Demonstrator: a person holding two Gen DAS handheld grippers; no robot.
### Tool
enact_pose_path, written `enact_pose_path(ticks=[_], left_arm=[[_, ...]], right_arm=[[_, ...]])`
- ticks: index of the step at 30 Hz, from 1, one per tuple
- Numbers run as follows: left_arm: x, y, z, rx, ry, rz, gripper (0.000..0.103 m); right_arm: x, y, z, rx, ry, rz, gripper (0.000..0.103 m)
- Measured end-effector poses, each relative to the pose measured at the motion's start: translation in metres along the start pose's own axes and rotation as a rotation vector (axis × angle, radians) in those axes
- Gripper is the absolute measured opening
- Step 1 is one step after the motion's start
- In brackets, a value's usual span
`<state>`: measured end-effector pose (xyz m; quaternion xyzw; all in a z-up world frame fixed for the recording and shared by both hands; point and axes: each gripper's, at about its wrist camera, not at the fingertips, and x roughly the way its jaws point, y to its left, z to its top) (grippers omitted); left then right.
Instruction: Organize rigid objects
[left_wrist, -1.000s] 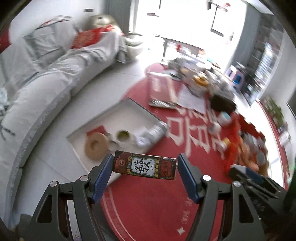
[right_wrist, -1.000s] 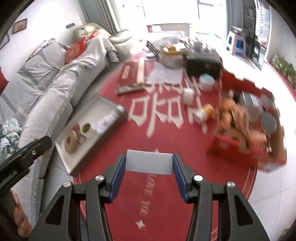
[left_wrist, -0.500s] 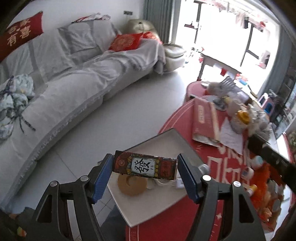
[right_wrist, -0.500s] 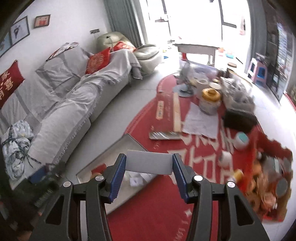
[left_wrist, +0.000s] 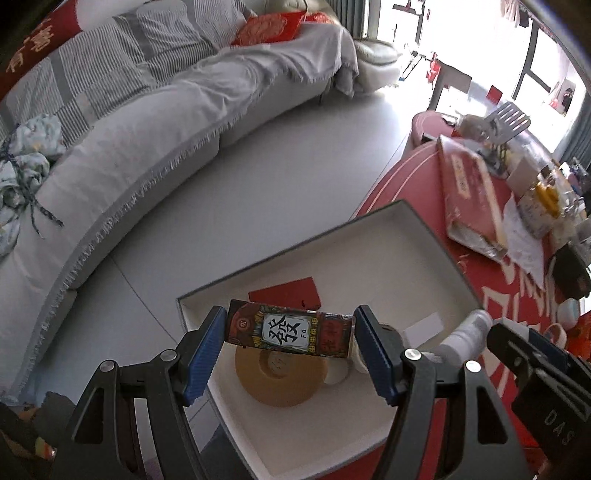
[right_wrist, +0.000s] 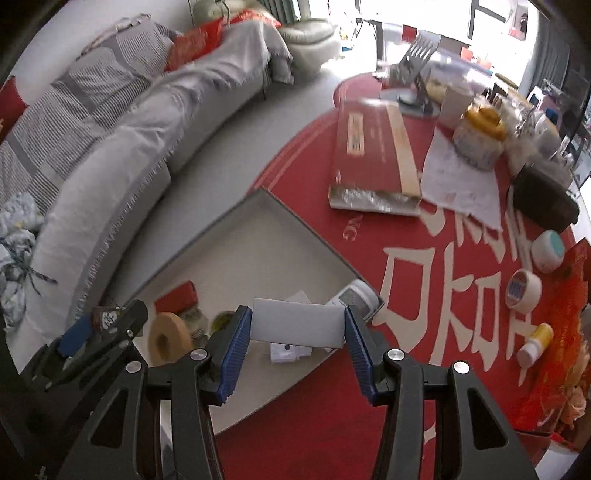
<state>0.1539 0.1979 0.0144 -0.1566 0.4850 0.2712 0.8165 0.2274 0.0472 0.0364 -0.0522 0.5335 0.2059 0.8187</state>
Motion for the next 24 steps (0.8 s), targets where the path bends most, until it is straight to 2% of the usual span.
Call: enact_pose_path(ticks=[11, 24], left_arm=[[0.025, -0.001, -0.001, 0.009, 0.039, 0.019, 0.073], [0.036, -0.004, -0.002, 0.039, 0.054, 0.027, 0.073]], right_arm=[[0.033, 0.008, 0.004, -0.032, 0.059, 0.001, 0.052], [0.046, 0.015, 0.009, -0.038, 0.072, 0.006, 0.052]])
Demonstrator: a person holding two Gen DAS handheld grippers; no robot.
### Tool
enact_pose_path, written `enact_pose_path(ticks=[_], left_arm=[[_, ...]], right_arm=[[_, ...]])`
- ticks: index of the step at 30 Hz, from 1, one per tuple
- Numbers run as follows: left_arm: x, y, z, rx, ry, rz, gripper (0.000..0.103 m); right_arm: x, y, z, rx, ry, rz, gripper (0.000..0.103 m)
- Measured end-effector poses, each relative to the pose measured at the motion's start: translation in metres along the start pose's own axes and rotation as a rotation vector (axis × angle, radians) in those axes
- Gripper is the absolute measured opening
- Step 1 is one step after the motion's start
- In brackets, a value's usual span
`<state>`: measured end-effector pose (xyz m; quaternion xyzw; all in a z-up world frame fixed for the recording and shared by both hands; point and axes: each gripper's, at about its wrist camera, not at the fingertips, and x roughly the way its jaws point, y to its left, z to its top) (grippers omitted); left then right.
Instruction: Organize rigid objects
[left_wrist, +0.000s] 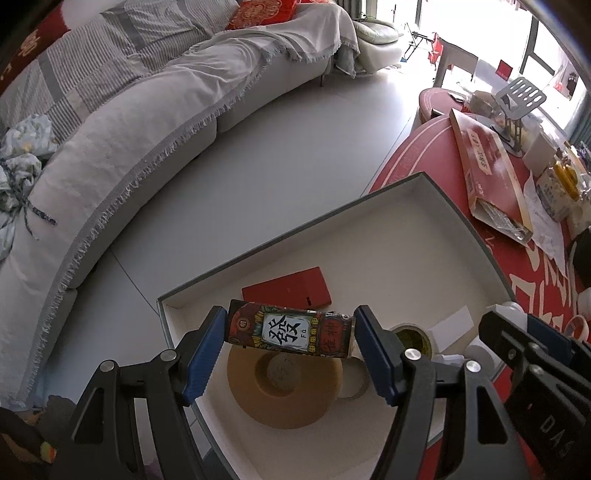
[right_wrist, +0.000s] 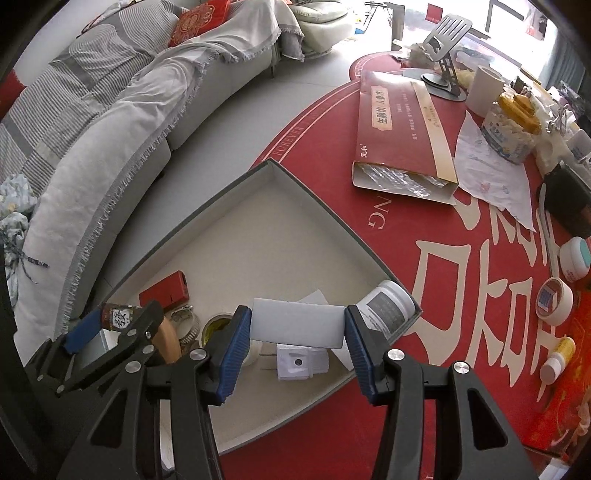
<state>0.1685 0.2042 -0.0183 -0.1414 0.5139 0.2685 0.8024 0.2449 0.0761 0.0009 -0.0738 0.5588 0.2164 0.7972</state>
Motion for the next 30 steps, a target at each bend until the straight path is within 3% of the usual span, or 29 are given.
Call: enact_pose_path(ticks=[17, 20, 21, 22, 24, 27, 30], left_arm=[[0.017, -0.009, -0.005, 0.06, 0.029, -0.013, 0.074], [0.018, -0.01, -0.007, 0.073, 0.027, -0.014, 0.081], [0.019, -0.01, -0.007, 0.071, 0.034, -0.014, 0.083], [0.02, -0.009, -0.007, 0.064, 0.044, -0.02, 0.084], [0.019, -0.008, -0.009, 0.055, 0.051, -0.044, 0.088], [0.013, -0.011, -0.013, 0.058, 0.038, -0.034, 0.103], [0.001, -0.014, -0.019, 0.062, 0.022, -0.054, 0.103]], right_arm=[[0.021, 0.0, -0.002, -0.014, 0.044, -0.036, 0.052], [0.021, -0.003, -0.003, -0.024, 0.048, -0.036, 0.053], [0.02, -0.004, -0.004, -0.027, 0.044, -0.045, 0.057], [0.019, -0.006, -0.005, -0.028, 0.04, -0.061, 0.07], [0.011, -0.016, -0.007, -0.009, 0.013, -0.068, 0.084], [-0.003, -0.036, -0.011, 0.04, -0.023, -0.057, 0.084], [-0.022, -0.062, -0.018, 0.093, -0.078, -0.108, 0.084]])
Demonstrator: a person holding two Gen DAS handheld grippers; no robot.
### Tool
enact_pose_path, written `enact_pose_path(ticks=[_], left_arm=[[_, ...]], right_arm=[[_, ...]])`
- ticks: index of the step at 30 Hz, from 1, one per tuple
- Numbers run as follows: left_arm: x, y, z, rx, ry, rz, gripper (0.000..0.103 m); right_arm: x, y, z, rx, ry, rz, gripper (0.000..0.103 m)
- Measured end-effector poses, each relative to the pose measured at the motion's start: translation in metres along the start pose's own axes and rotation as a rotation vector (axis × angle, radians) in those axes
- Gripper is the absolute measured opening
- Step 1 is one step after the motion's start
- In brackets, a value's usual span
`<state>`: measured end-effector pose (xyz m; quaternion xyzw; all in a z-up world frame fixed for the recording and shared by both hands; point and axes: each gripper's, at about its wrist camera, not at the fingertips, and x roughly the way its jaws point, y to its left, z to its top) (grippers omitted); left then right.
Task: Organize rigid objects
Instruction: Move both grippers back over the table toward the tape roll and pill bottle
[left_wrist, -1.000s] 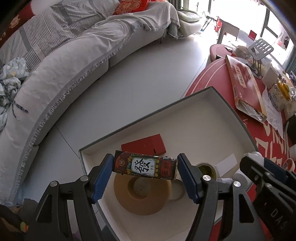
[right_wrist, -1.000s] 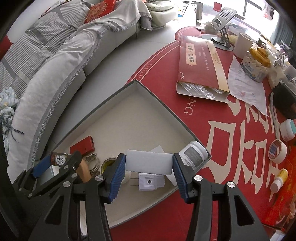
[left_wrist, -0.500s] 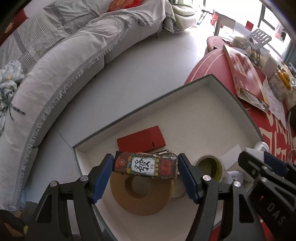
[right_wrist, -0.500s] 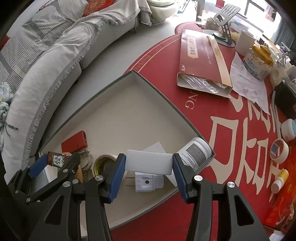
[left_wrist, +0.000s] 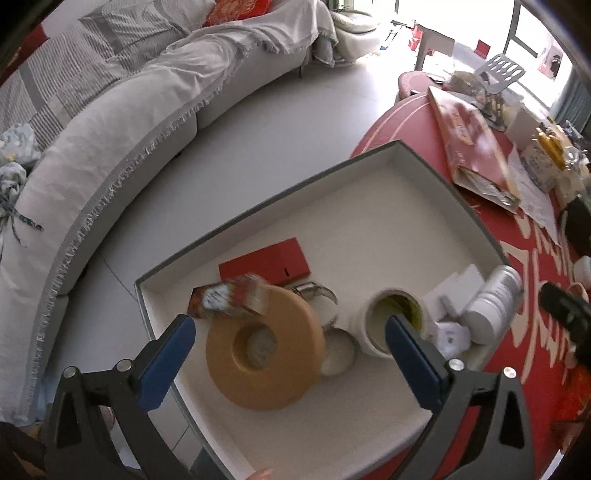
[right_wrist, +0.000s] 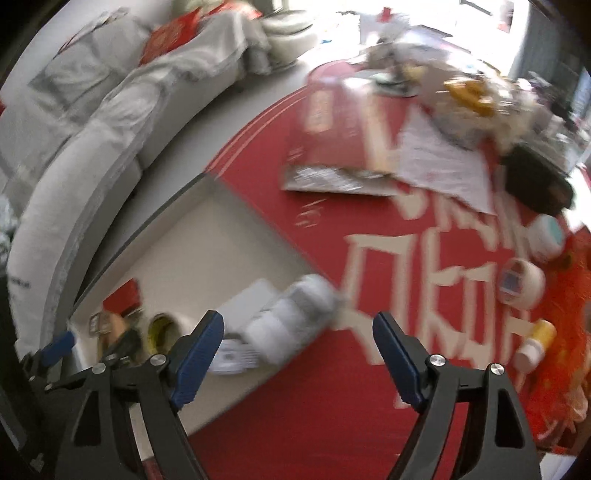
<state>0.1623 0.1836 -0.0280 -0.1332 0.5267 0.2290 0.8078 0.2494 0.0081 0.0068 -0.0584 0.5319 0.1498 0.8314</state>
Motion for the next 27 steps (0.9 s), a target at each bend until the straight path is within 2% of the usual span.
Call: enact_pose_path(ticks=[3, 6, 9, 13, 17, 18, 19, 20, 22, 25, 27], left_arm=[[-0.013, -0.002, -0.007, -0.008, -0.004, -0.035, 0.103], [-0.028, -0.003, -0.014, -0.026, -0.025, -0.074, 0.103], [-0.044, -0.006, -0.021, -0.027, -0.056, -0.1, 0.103], [-0.055, -0.011, -0.029, -0.003, -0.057, -0.12, 0.103], [-0.059, -0.017, -0.04, 0.033, -0.044, -0.117, 0.103], [-0.06, -0.019, -0.043, 0.042, -0.038, -0.112, 0.103], [-0.059, -0.021, -0.047, 0.051, -0.029, -0.109, 0.103], [-0.058, -0.021, -0.049, 0.057, -0.022, -0.108, 0.103], [-0.056, -0.023, -0.053, 0.07, -0.008, -0.101, 0.103], [-0.056, -0.025, -0.058, 0.081, -0.003, -0.095, 0.103], [-0.057, -0.026, -0.06, 0.088, -0.005, -0.094, 0.103]], right_arm=[[-0.014, -0.037, -0.004, 0.054, -0.058, -0.101, 0.084], [-0.016, -0.08, -0.004, 0.11, -0.081, -0.241, 0.084], [-0.013, -0.118, -0.002, 0.201, -0.085, -0.314, 0.084], [-0.003, -0.158, 0.002, 0.273, -0.087, -0.388, 0.084], [0.022, -0.178, 0.01, 0.304, -0.042, -0.363, 0.084], [0.029, -0.179, 0.013, 0.306, -0.037, -0.344, 0.08], [0.035, -0.179, 0.016, 0.298, -0.032, -0.329, 0.066], [0.039, -0.179, 0.016, 0.285, -0.016, -0.323, 0.061], [0.05, -0.18, 0.014, 0.263, 0.028, -0.304, 0.033], [0.044, -0.169, 0.001, 0.228, 0.047, -0.251, 0.031], [0.028, -0.145, -0.016, 0.136, 0.054, -0.172, 0.031]])
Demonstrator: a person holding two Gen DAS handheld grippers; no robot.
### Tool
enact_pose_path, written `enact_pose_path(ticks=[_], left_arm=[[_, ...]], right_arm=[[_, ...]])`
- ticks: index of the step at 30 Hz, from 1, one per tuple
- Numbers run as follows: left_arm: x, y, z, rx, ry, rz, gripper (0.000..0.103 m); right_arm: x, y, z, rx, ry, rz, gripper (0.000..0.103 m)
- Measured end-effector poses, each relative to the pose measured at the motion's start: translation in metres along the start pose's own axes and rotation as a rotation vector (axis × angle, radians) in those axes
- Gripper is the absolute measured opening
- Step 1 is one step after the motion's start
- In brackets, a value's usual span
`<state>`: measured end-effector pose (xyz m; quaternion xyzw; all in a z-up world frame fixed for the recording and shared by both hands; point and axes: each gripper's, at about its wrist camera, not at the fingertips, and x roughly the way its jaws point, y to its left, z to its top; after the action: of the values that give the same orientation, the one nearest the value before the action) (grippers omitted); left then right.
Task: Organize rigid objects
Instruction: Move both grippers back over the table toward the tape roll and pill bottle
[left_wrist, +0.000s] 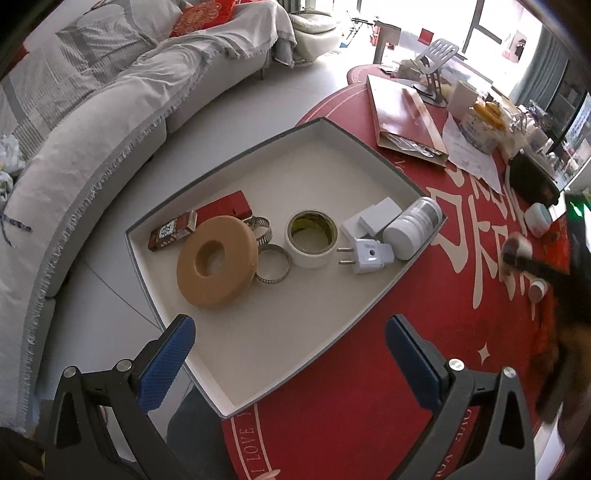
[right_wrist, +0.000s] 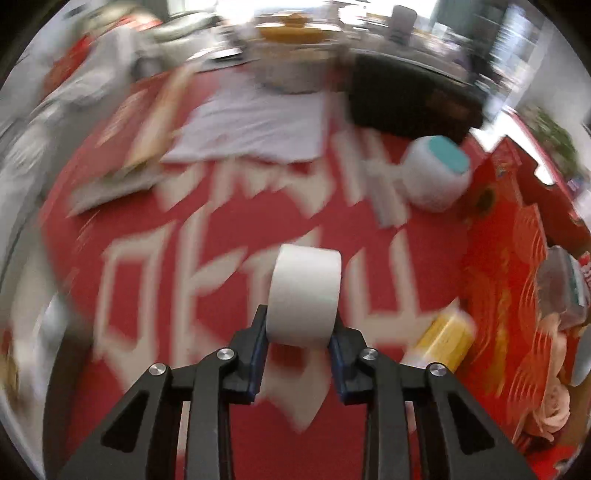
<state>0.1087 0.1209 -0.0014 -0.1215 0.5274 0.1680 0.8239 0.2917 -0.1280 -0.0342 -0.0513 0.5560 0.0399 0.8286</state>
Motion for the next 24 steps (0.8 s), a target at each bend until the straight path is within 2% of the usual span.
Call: enact_pose_path(ticks=[1, 2, 3, 4, 6, 8, 11, 14, 17, 20, 24], left_arm=[[0.0, -0.001, -0.001, 0.005, 0.001, 0.0, 0.103], [0.0, -0.002, -0.003, 0.01, 0.006, -0.003, 0.103], [0.001, -0.003, -0.004, 0.015, 0.012, -0.005, 0.103], [0.001, -0.004, -0.005, 0.019, 0.015, -0.004, 0.103], [0.001, -0.007, -0.007, 0.029, 0.021, 0.0, 0.103], [0.0, -0.008, -0.011, 0.035, 0.025, -0.001, 0.103], [-0.001, -0.01, -0.015, 0.043, 0.034, 0.0, 0.103], [-0.002, -0.01, -0.017, 0.044, 0.046, 0.002, 0.103], [0.0, -0.01, -0.019, 0.054, 0.059, 0.011, 0.103], [0.003, -0.01, -0.02, 0.056, 0.071, 0.019, 0.103], [0.004, -0.011, -0.021, 0.059, 0.075, 0.017, 0.103]], right_arm=[[-0.006, 0.007, -0.009, -0.033, 0.007, 0.039, 0.031], [-0.016, 0.018, -0.022, -0.092, 0.039, 0.127, 0.031], [-0.023, 0.027, -0.032, -0.147, 0.072, 0.176, 0.036], [-0.028, 0.032, -0.038, -0.178, 0.077, 0.164, 0.062], [-0.048, 0.033, -0.043, -0.213, -0.031, 0.0, 0.097], [-0.058, 0.026, -0.031, -0.211, -0.117, -0.104, 0.097], [-0.046, 0.011, -0.003, -0.179, -0.107, -0.156, 0.097], [-0.023, -0.013, 0.029, -0.088, -0.075, -0.2, 0.097], [-0.006, -0.032, 0.036, -0.005, -0.027, -0.17, 0.097], [0.008, -0.036, 0.037, -0.004, 0.028, -0.142, 0.097], [0.013, -0.043, 0.017, 0.147, 0.123, 0.032, 0.098]])
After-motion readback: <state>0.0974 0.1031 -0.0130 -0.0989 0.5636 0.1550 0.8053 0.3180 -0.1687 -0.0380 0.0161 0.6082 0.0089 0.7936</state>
